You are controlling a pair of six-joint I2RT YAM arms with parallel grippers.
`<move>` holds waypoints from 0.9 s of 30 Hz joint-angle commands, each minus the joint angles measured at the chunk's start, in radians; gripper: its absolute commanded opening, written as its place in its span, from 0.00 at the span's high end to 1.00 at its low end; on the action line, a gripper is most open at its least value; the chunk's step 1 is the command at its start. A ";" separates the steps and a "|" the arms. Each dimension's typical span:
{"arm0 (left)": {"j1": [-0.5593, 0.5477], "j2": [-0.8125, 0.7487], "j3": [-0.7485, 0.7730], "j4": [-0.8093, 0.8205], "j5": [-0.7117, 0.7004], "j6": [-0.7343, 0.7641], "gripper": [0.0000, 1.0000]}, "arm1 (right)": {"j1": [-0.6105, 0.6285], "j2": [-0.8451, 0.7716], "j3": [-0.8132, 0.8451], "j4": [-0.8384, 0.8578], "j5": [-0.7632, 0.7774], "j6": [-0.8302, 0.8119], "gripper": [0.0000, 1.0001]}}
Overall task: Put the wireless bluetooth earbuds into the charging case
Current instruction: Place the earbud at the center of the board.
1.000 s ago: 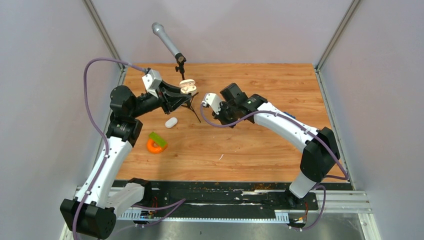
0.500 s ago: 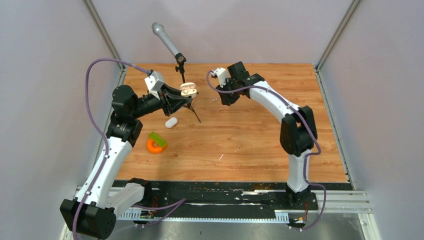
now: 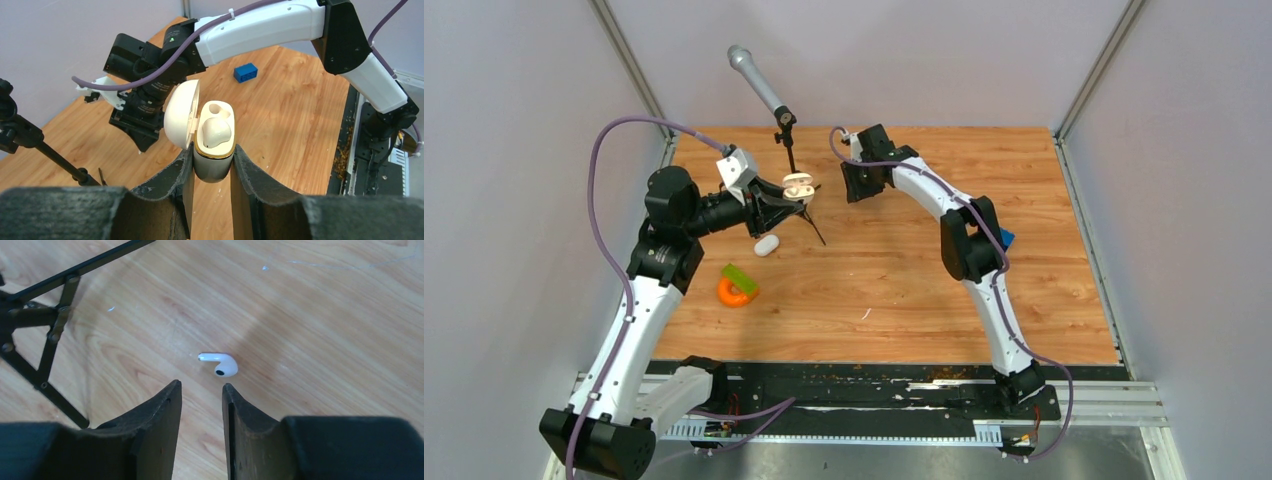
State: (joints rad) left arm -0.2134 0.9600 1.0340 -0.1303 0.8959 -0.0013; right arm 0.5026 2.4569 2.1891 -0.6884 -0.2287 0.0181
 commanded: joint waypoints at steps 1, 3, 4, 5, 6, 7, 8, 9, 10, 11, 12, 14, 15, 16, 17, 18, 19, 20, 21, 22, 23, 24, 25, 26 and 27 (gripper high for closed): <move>0.006 -0.016 0.054 -0.061 -0.007 0.056 0.96 | 0.005 0.025 0.057 0.040 0.087 0.064 0.65; 0.006 -0.013 0.055 -0.061 -0.008 0.057 0.96 | 0.005 0.034 0.060 0.048 0.106 0.068 0.66; 0.006 -0.011 0.055 -0.061 -0.010 0.057 0.96 | 0.004 0.042 0.067 0.050 0.109 0.069 0.66; 0.006 -0.009 0.057 -0.062 -0.010 0.056 0.96 | 0.006 0.048 0.075 0.052 0.109 0.070 0.67; 0.006 -0.007 0.058 -0.062 -0.009 0.055 0.96 | 0.007 0.055 0.082 0.054 0.108 0.072 0.67; 0.006 -0.006 0.060 -0.062 -0.009 0.056 0.96 | 0.007 0.061 0.089 0.059 0.105 0.072 0.67; 0.006 -0.004 0.060 -0.063 -0.009 0.056 0.96 | 0.010 0.066 0.096 0.062 0.105 0.070 0.67; 0.006 -0.003 0.061 -0.063 -0.009 0.056 0.96 | 0.013 0.073 0.100 0.064 0.105 0.070 0.67; 0.006 -0.001 0.059 -0.063 -0.007 0.055 0.96 | 0.016 0.079 0.103 0.067 0.108 0.069 0.67; 0.006 -0.001 0.059 -0.062 -0.006 0.054 0.96 | 0.017 0.087 0.104 0.068 0.113 0.069 0.67; 0.006 -0.001 0.058 -0.061 -0.005 0.052 0.96 | 0.021 0.093 0.105 0.071 0.116 0.069 0.67; 0.006 0.000 0.055 -0.059 -0.003 0.049 0.96 | 0.025 0.103 0.107 0.074 0.124 0.063 0.68; 0.006 0.000 0.054 -0.059 -0.004 0.049 0.96 | 0.026 0.108 0.108 0.074 0.125 0.059 0.69; 0.006 -0.001 0.053 -0.059 -0.004 0.048 0.96 | 0.027 0.112 0.109 0.074 0.128 0.054 0.72; 0.006 -0.001 0.051 -0.059 -0.003 0.048 0.96 | 0.029 0.115 0.108 0.071 0.128 0.052 0.74; 0.006 -0.002 0.052 -0.058 -0.004 0.048 0.96 | 0.030 0.113 0.103 0.068 0.126 0.047 0.77; 0.006 -0.004 0.050 -0.058 -0.006 0.046 0.96 | 0.031 0.109 0.095 0.066 0.124 0.045 0.78; 0.006 -0.006 0.048 -0.058 -0.008 0.048 0.96 | 0.032 0.101 0.080 0.064 0.120 0.041 0.79; 0.006 -0.007 0.045 -0.054 -0.009 0.048 0.96 | 0.033 0.093 0.065 0.064 0.114 0.037 0.79; 0.006 -0.009 0.041 -0.048 -0.008 0.044 0.96 | 0.032 0.088 0.053 0.061 0.108 0.028 0.80; 0.006 -0.011 0.036 -0.040 -0.008 0.039 0.96 | 0.031 0.082 0.042 0.056 0.103 0.018 0.80; 0.006 -0.011 0.033 -0.035 -0.008 0.036 0.96 | 0.030 0.076 0.032 0.052 0.100 0.011 0.81; 0.006 -0.011 0.031 -0.033 -0.006 0.032 0.96 | 0.031 0.065 0.020 0.048 0.095 0.006 0.83; 0.006 -0.011 0.030 -0.030 -0.005 0.031 0.96 | 0.029 0.054 0.009 0.041 0.085 0.003 0.84; 0.006 -0.012 0.030 -0.028 -0.005 0.029 0.96 | 0.029 0.039 -0.009 0.035 0.075 0.000 0.85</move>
State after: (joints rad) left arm -0.2134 0.9615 1.0435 -0.1970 0.8879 0.0319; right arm 0.5289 2.5423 2.2375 -0.6132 -0.1307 0.0456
